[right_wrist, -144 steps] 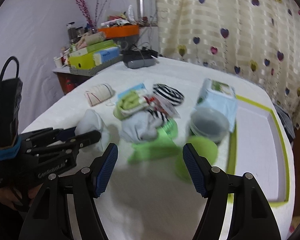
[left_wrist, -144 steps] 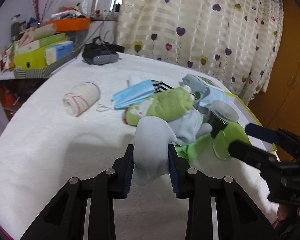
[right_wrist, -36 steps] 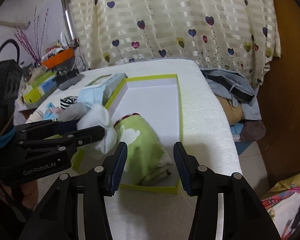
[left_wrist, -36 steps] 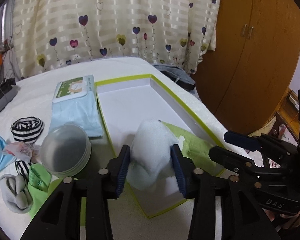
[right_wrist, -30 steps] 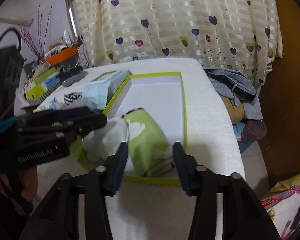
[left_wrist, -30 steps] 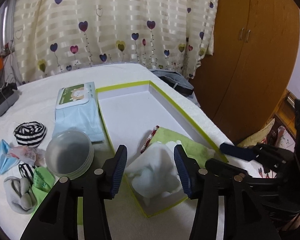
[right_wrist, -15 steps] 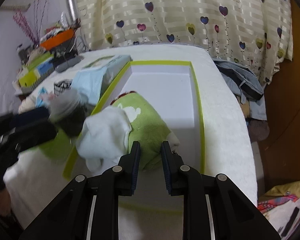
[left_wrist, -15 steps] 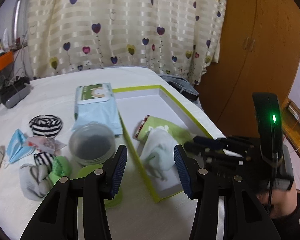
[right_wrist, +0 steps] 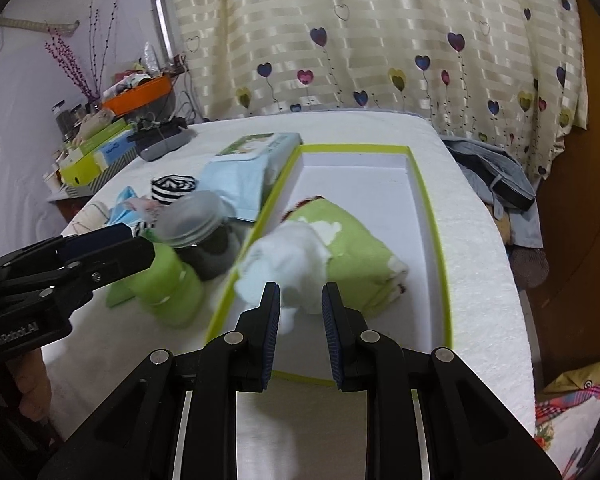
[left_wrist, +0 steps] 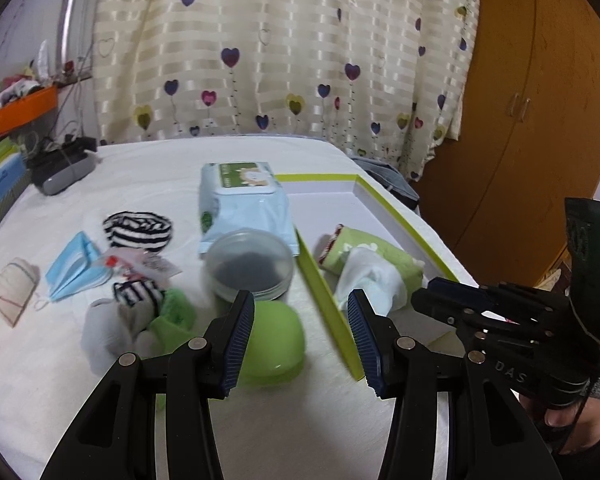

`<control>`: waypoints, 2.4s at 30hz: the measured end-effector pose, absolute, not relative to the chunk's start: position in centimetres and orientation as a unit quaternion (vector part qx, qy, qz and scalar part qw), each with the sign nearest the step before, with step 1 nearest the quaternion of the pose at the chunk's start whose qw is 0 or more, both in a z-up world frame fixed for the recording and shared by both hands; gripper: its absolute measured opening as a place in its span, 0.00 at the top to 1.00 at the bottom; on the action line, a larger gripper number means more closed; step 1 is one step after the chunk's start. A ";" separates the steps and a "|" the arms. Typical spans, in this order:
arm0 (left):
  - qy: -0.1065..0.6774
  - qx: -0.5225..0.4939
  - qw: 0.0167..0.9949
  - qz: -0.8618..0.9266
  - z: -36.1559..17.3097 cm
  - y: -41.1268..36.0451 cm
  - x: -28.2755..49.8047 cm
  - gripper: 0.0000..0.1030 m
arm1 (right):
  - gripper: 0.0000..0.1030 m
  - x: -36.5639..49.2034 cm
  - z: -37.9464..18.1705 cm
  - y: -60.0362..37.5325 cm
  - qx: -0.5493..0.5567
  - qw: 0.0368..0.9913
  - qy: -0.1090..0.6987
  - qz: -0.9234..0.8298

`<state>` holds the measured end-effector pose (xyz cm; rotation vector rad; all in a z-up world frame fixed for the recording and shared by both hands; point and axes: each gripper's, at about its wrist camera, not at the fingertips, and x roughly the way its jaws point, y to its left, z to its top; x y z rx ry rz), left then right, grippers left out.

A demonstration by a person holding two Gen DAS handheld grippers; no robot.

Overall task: Organize soft objects
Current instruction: 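Move both grippers back toward the remaining soft items, then grasp the grey glove with the left gripper while the right grasps the green cloth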

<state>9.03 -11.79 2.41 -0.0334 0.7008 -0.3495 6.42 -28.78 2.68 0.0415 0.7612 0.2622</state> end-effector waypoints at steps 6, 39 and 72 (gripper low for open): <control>0.333 -0.025 0.931 -0.151 2.5 -9.4 7.5 0.54 | 0.56 4.9 3.6 -27.0 0.020 0.924 0.353 0.144; 0.329 -0.087 0.937 -0.072 0.6 1.3 4.8 0.53 | 0.52 2.1 4.6 -18.5 -0.025 0.918 0.322 0.233; 0.366 -0.104 0.919 -0.103 -2.8 1.4 11.5 0.66 | 0.52 6.3 3.9 -16.9 -0.032 0.908 0.333 0.253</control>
